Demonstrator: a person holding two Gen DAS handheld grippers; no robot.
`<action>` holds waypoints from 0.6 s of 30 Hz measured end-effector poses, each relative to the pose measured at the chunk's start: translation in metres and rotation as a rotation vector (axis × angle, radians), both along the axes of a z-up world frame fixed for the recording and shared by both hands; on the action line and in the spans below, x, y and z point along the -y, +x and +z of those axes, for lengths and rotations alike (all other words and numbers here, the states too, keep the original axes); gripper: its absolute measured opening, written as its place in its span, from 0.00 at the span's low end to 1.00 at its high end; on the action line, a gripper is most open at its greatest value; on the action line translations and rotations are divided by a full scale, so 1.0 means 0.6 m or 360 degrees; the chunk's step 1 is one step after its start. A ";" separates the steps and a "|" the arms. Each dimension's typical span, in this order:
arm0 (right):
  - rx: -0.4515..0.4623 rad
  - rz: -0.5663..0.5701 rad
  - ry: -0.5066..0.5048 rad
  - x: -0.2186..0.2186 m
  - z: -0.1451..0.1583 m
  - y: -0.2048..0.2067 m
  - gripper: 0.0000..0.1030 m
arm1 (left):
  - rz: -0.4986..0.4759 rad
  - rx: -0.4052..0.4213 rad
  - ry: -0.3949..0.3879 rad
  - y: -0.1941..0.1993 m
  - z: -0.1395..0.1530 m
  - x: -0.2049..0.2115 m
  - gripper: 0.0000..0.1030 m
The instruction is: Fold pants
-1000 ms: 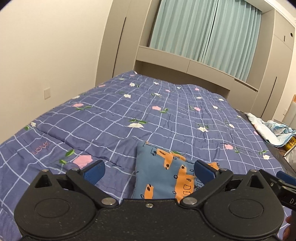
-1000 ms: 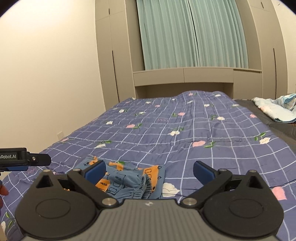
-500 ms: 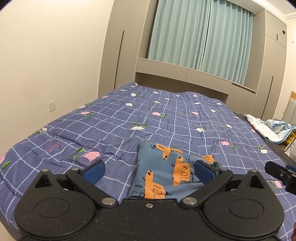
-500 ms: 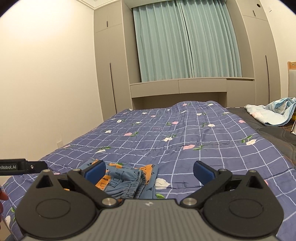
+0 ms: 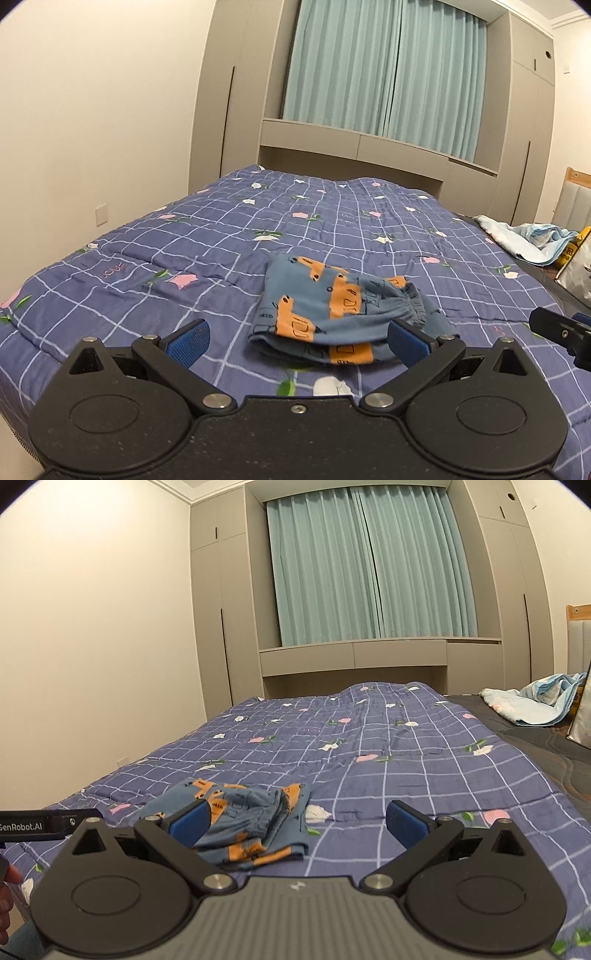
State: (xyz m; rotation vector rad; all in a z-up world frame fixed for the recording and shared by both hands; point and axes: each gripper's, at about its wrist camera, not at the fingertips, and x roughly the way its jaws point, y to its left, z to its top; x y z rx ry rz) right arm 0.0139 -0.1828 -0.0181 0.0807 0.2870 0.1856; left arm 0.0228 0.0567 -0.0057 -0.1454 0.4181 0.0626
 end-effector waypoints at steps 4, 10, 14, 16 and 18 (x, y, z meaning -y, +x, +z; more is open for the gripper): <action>0.0003 -0.0016 -0.0013 0.006 -0.009 -0.017 1.00 | -0.0008 0.0014 0.0012 -0.020 -0.008 0.008 0.99; 0.0008 -0.0042 -0.0052 0.008 -0.025 -0.044 1.00 | -0.0019 0.0010 0.0016 -0.039 -0.029 0.017 0.99; 0.0028 -0.0074 -0.0081 0.012 -0.035 -0.058 1.00 | -0.0035 -0.0016 0.0032 -0.044 -0.043 0.024 0.99; 0.0034 -0.0088 -0.0090 0.014 -0.039 -0.062 1.00 | -0.0038 -0.0022 0.0034 -0.044 -0.047 0.025 0.99; 0.0026 -0.0094 -0.0089 0.015 -0.043 -0.061 1.00 | -0.0040 -0.0027 0.0033 -0.044 -0.048 0.024 0.99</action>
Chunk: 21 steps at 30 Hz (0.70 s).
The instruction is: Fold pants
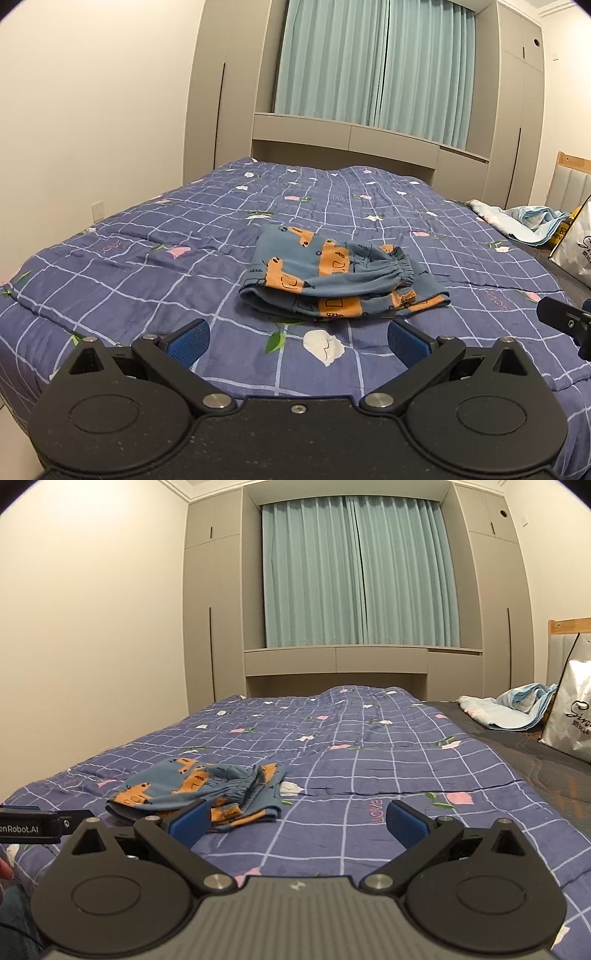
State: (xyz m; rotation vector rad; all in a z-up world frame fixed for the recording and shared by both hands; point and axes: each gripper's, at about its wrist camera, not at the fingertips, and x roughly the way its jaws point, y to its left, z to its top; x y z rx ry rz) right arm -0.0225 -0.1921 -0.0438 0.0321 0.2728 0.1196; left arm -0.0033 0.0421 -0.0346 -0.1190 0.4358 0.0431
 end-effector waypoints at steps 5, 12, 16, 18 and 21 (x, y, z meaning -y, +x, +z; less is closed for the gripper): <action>-0.0028 0.0010 -0.0006 -0.002 -0.010 0.005 1.00 | 0.0006 -0.0004 0.0002 0.001 -0.002 0.000 0.99; -0.0052 0.0020 -0.0006 -0.003 -0.016 0.008 1.00 | 0.0009 -0.0017 0.0001 0.004 -0.004 0.000 0.99; -0.0053 0.0022 -0.0007 -0.003 -0.017 0.008 1.00 | 0.0010 -0.0018 0.0000 0.004 -0.004 -0.001 0.99; -0.0052 0.0022 -0.0007 -0.003 -0.016 0.009 1.00 | 0.0010 -0.0017 0.0001 0.004 -0.003 -0.001 0.99; -0.0052 0.0023 -0.0006 -0.003 -0.016 0.009 1.00 | 0.0010 -0.0018 0.0000 0.004 -0.003 -0.001 0.99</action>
